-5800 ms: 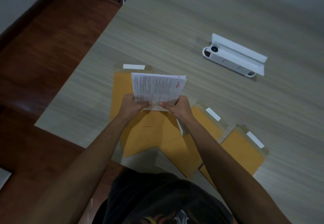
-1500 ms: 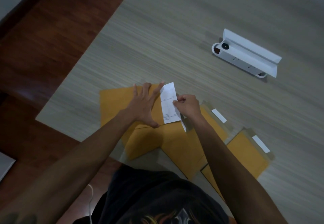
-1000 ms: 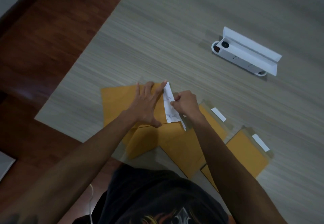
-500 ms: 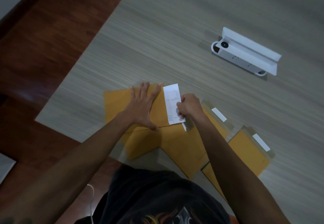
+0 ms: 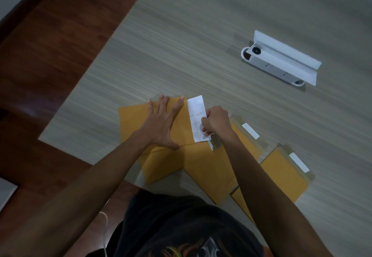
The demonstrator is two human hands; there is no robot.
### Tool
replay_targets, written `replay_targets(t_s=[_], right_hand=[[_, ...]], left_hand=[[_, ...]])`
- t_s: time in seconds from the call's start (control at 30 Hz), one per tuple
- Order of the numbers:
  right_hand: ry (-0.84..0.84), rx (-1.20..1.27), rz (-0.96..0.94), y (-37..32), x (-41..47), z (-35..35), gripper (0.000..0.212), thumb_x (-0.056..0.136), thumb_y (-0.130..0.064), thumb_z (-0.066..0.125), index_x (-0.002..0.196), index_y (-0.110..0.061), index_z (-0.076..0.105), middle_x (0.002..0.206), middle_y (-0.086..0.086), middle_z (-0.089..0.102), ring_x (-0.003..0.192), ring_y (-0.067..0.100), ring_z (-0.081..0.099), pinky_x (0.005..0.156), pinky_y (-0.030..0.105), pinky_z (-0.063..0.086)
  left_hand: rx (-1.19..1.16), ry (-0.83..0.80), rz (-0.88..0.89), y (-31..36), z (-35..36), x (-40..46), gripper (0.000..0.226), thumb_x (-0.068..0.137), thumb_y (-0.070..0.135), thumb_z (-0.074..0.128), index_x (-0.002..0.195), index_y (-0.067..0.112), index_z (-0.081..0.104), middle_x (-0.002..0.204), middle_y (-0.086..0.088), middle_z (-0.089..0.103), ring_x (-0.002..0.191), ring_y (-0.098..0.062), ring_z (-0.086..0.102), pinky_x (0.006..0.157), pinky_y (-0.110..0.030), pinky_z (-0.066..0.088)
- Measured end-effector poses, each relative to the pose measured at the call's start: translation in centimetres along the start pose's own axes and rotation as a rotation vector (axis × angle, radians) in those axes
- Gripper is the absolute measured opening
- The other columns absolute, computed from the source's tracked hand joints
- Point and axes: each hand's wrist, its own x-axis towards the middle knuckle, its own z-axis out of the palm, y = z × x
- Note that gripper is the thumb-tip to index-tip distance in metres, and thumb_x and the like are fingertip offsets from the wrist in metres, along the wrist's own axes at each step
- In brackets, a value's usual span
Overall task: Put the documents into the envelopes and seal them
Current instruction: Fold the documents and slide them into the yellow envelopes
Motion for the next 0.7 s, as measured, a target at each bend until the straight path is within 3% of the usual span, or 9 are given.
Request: replay_targets(t_s=[0.27, 0.47, 0.7], right_hand=[[0.04, -0.056, -0.017, 0.59, 0.25, -0.32, 0.012, 0.086, -0.002, 0.061, 0.095, 0.003, 0.068, 0.071, 0.014, 0.072, 0.051, 0.022, 0.07, 0.065, 0.04, 0.062], [-0.038, -0.007, -0.022, 0.72, 0.31, -0.48, 0.016, 0.089, 0.0, 0.054, 0.098, 0.002, 0.067, 0.07, 0.014, 0.073, 0.056, 0.023, 0.072, 0.065, 0.034, 0.061], [0.038, 0.041, -0.032, 0.93, 0.54, -0.1, 0.013, 0.086, -0.002, 0.053, 0.089, 0.003, 0.064, 0.075, 0.017, 0.072, 0.051, 0.025, 0.07, 0.062, 0.042, 0.061]], left_hand=[[-0.046, 0.037, 0.02, 0.28, 0.23, 0.18, 0.151, 0.042, 0.088, 0.065, 0.152, 0.028, -0.019, 0.155, -0.024, 0.012, 0.146, -0.043, 0.004, 0.111, -0.071, 0.006], [-0.014, 0.033, 0.02, 0.52, 0.34, 0.34, 0.152, 0.041, 0.087, 0.066, 0.152, 0.029, -0.019, 0.154, -0.026, 0.014, 0.146, -0.043, 0.005, 0.109, -0.073, 0.008], [-0.046, 0.005, -0.09, -0.12, 0.67, 0.09, 0.151, 0.041, 0.087, 0.068, 0.151, 0.034, -0.02, 0.158, -0.026, -0.001, 0.148, -0.042, -0.008, 0.112, -0.071, 0.0]])
